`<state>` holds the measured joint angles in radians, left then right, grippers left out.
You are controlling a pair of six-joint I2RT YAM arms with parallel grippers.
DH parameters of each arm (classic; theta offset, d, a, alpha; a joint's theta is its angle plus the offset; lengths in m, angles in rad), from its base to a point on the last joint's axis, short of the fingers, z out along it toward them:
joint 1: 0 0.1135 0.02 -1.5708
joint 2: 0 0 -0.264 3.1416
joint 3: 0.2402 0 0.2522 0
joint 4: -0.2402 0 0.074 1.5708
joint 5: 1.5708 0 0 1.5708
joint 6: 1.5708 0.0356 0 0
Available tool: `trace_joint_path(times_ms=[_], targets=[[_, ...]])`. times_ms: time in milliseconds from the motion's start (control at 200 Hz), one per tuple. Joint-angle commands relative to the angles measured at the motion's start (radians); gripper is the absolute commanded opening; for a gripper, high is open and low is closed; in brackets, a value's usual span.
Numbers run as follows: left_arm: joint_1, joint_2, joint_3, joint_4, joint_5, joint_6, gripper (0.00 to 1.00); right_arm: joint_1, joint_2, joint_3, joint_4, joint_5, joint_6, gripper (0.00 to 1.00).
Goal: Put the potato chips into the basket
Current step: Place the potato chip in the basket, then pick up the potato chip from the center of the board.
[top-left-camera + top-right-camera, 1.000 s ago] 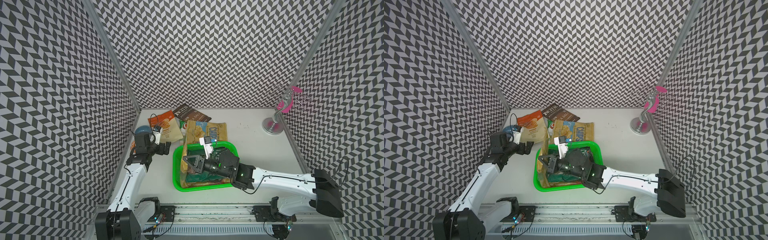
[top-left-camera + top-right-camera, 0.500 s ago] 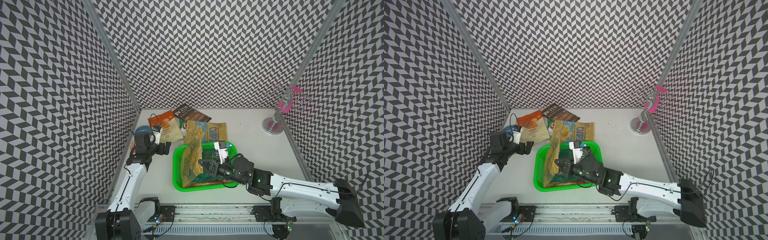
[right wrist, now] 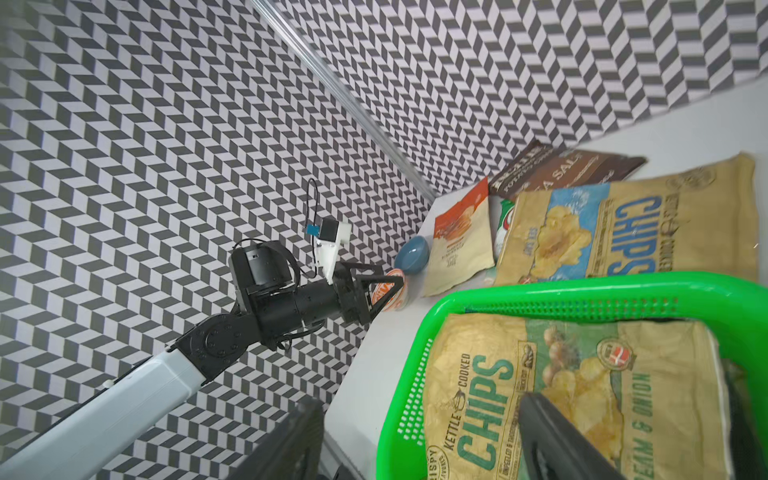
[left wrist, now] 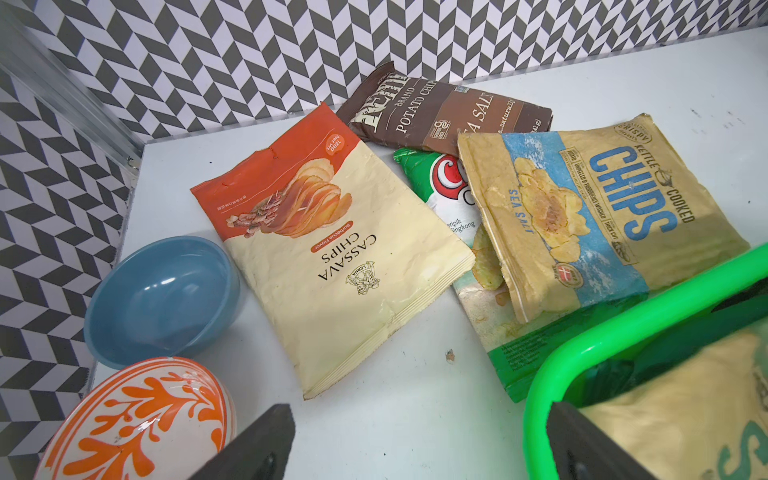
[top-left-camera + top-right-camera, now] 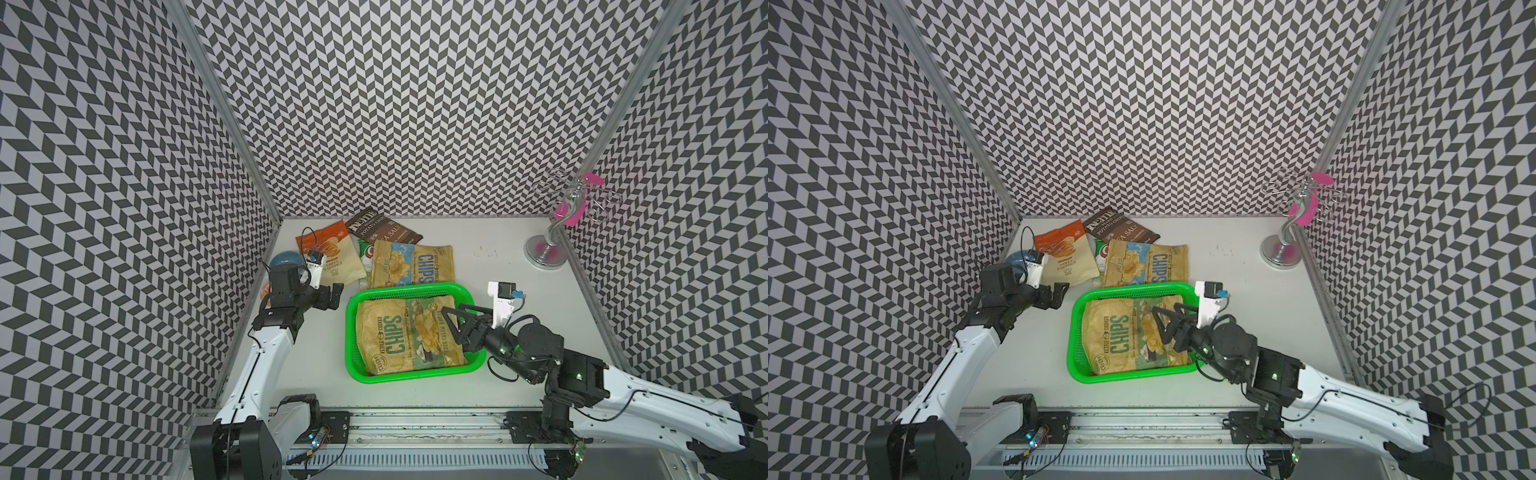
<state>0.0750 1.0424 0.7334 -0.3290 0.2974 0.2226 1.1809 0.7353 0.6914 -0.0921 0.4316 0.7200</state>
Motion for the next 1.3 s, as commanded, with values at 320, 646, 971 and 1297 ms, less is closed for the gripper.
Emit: trace_joint_path(times_ms=[320, 646, 971, 1297], targets=[[0.006, -0.004, 0.005, 0.012, 0.070, 0.024, 0.99, -0.140, 0.310, 0.101, 0.091, -0.492, -0.104, 0.79], [0.006, -0.005, -0.011, -0.021, 0.170, 0.086, 0.99, -0.509, 0.514, 0.230, 0.070, -0.642, -0.158, 0.82], [0.006, -0.012, -0.032, -0.025, 0.194, 0.098, 0.99, -0.797, 0.931, 0.473, 0.020, -0.738, -0.227, 0.78], [0.005, 0.008, -0.028, -0.053, 0.246, 0.121, 0.99, -0.920, 1.209, 0.557, 0.053, -0.875, -0.269, 0.71]])
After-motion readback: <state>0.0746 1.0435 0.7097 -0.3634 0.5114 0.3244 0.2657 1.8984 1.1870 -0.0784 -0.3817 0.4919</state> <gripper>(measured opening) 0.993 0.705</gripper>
